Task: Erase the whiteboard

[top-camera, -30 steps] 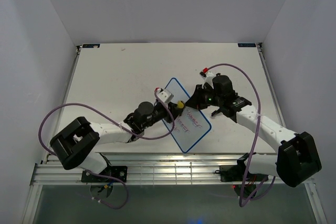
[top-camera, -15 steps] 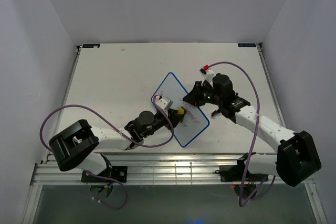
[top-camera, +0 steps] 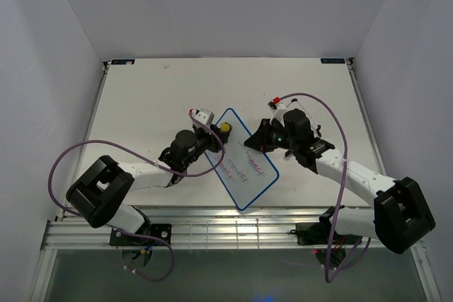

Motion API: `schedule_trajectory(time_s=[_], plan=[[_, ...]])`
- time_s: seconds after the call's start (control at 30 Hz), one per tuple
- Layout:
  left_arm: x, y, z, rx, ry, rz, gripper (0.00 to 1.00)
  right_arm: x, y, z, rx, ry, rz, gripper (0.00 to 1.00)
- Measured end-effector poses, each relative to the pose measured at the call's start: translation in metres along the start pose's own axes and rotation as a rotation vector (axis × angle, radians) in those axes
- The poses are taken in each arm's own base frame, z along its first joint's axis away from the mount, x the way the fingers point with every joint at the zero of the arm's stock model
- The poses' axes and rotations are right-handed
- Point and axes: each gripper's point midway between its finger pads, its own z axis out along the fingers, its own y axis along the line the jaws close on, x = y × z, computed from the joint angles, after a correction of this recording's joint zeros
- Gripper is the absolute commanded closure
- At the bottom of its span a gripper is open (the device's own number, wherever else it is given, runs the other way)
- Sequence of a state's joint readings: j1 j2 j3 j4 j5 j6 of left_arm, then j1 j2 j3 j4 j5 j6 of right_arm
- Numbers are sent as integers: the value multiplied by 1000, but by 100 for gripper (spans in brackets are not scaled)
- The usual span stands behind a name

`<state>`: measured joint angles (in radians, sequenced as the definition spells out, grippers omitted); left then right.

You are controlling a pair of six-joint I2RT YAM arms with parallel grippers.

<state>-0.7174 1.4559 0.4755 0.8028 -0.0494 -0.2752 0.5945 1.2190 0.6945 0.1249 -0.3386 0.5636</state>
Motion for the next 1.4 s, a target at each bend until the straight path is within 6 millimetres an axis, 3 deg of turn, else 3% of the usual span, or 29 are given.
schedule_trajectory(time_s=[0.23,0.47,1.4], plan=[[0,-18,11,96,14,-7,100,-1,-9,2,41,-32,35,92],[8,-72,3,212,15,-18,100,-10,-16,1,91,-80,51,92],[22,-80,1,63,71,-251,100,-13,-24,-1,150,-125,105,92]])
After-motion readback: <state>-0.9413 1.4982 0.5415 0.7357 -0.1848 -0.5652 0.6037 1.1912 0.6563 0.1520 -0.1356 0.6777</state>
